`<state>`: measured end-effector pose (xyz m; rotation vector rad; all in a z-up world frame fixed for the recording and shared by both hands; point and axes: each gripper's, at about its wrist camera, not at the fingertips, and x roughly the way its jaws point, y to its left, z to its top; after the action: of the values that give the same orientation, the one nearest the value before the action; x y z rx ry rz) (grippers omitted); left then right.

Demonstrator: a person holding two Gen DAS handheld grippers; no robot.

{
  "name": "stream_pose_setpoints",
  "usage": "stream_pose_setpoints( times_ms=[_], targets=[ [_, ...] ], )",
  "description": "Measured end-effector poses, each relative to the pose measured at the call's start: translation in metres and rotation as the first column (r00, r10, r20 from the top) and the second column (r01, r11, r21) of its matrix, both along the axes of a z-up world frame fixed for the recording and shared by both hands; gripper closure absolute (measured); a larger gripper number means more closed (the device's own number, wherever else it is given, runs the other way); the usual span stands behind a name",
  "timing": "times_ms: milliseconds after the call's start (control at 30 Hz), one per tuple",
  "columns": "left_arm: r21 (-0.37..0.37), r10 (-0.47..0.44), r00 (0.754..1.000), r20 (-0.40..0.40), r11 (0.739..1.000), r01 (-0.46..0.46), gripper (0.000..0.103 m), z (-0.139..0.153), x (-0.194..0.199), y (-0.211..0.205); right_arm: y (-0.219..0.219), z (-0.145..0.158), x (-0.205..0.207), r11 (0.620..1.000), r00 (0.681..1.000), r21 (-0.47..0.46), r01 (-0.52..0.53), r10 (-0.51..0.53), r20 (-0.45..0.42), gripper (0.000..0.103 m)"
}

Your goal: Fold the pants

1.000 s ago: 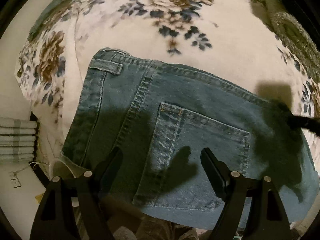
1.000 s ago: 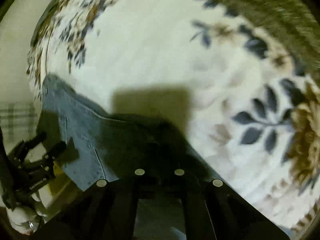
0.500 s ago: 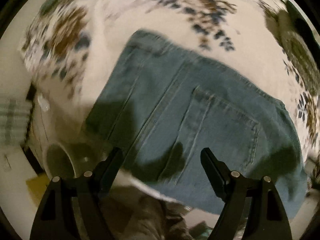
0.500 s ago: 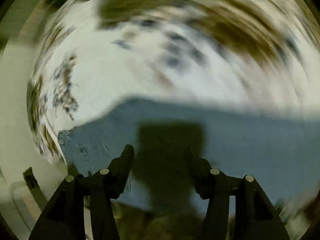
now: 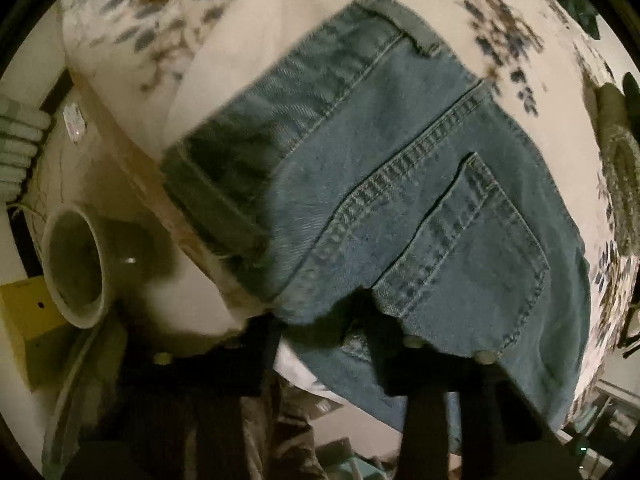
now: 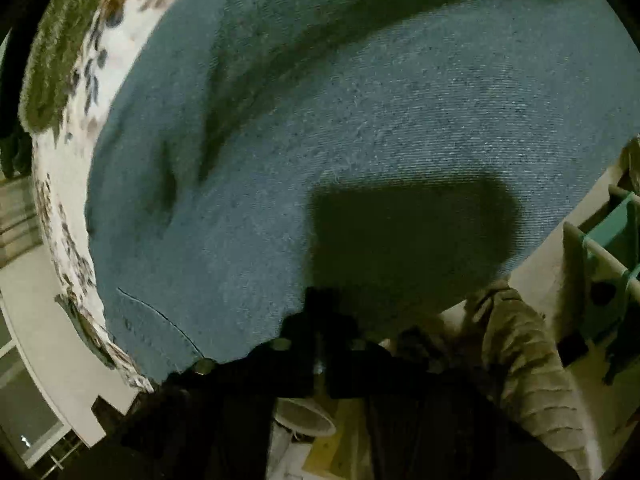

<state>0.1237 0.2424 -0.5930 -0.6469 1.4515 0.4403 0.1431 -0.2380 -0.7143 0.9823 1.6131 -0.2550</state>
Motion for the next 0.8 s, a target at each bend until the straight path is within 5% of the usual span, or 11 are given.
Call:
stream_pose_setpoints(
  times_ms=[100, 200, 233, 267, 333, 433, 467, 567, 800],
  targets=[
    [-0.005, -0.027, 0.999, 0.046, 1.0, 0.027, 0.086, 0.015, -0.01, -0.005, 0.004, 0.016, -0.004, 1.0, 0.999, -0.012, -0.008, 0.008, 0.036, 0.103],
    [-0.017, -0.041, 0.997, 0.062, 0.999, 0.042, 0.086, 0.021, -0.011, -0.003, 0.007, 0.011, -0.007, 0.995, 1.0, 0.094, 0.009, -0.009, -0.004, 0.101],
    [-0.019, -0.045, 0.997, 0.061, 0.999, 0.046, 0.086, 0.023, -0.01, -0.003, 0.009, 0.006, -0.011, 0.991, 0.999, 0.131, 0.024, -0.02, -0.033, 0.092],
    [-0.018, -0.047, 0.997, 0.063, 0.999, 0.048, 0.086, 0.024, -0.01, -0.001, 0.012, -0.002, -0.014, 0.986, 0.998, 0.159, 0.045, -0.037, -0.053, 0.069],
    [-0.026, -0.039, 0.997, 0.063, 0.999, 0.04, 0.086, 0.025, -0.009, 0.008, 0.009, -0.01, -0.02, 0.976, 0.993, 0.187, 0.11, -0.102, -0.051, 0.058],
    [-0.024, -0.043, 0.997, 0.066, 0.999, 0.045, 0.086, 0.023, -0.007, 0.006, 0.009, -0.022, -0.017, 0.965, 0.986, 0.201, 0.167, -0.162, -0.042, 0.06],
    [-0.021, -0.049, 0.996, 0.068, 0.998, 0.051, 0.086, 0.023, -0.008, 0.006, 0.01, -0.025, -0.017, 0.971, 0.985, 0.171, 0.168, -0.161, -0.054, 0.078],
    [-0.022, -0.059, 0.996, 0.07, 0.998, 0.061, 0.087, 0.025, -0.009, -0.003, 0.016, -0.017, -0.023, 0.986, 0.99, 0.091, 0.136, -0.133, -0.04, 0.101],
    [-0.029, -0.067, 0.996, 0.066, 0.997, 0.069, 0.092, 0.032, -0.015, -0.001, 0.031, 0.025, -0.03, 1.0, 1.0, 0.011, 0.017, -0.017, 0.017, 0.101]
  ],
)
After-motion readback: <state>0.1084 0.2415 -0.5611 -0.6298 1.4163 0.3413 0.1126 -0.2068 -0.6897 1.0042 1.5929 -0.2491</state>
